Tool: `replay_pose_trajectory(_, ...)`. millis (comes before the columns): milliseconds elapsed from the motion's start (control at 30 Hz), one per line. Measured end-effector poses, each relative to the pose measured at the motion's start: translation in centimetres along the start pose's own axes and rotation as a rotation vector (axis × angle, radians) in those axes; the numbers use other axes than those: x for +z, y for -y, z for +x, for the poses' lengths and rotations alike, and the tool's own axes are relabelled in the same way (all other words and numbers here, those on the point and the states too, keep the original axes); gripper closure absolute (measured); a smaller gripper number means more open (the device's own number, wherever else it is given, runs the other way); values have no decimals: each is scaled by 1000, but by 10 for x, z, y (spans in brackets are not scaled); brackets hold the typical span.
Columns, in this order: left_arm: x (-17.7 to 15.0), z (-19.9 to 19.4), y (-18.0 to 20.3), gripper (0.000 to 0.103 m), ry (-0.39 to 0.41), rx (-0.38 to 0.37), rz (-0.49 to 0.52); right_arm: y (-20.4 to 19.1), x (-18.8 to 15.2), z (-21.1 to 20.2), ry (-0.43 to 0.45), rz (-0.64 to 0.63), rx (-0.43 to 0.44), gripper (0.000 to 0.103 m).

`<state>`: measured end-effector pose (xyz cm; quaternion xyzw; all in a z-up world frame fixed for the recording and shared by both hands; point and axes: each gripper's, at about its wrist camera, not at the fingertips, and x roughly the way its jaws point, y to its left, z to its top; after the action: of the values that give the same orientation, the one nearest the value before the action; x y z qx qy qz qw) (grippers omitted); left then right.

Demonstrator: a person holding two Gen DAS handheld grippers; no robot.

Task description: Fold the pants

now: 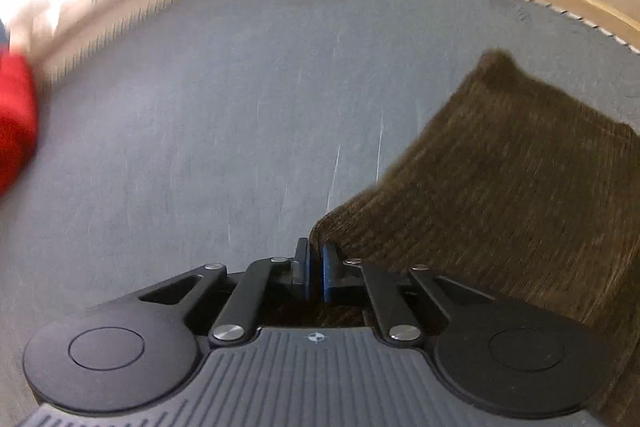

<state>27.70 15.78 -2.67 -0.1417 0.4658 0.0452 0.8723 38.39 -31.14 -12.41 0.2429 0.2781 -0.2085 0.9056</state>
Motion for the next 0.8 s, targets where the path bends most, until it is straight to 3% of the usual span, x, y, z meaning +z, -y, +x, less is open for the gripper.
replay_pose_trajectory(33,-1,0,-2,52,-2,2,-1,0,7,-6,87,20,45,98)
replay_pose_trajectory(67,-1,0,-4,52,-5,4,-1,-4,13,-7,118,13,53,97)
replay_pose_trajectory(167,-2,1,-8,52,-13,13,4,-3,19,6,14,48,62,90)
replay_pose_trajectory(233,-1,2,-12,52,-17,20,-3,-4,15,-1,34,37,50,87)
replay_pose_trajectory(300,-1,4,-14,52,-22,20,-8,-4,10,1,25,-2,32,70)
replay_pose_trajectory(500,-5,18,-24,52,-65,25,-20,-13,4,-14,-16,5,93,69)
replay_pose_trajectory(667,-13,37,-47,53,-122,78,-41,-35,13,-68,-13,-76,229,69)
replay_pose_trajectory(767,-19,51,-69,65,-144,141,-43,-47,18,-116,12,-128,317,69)
replay_pose_trajectory(800,-22,57,-77,82,-159,179,-39,-50,17,-132,23,-147,347,69)
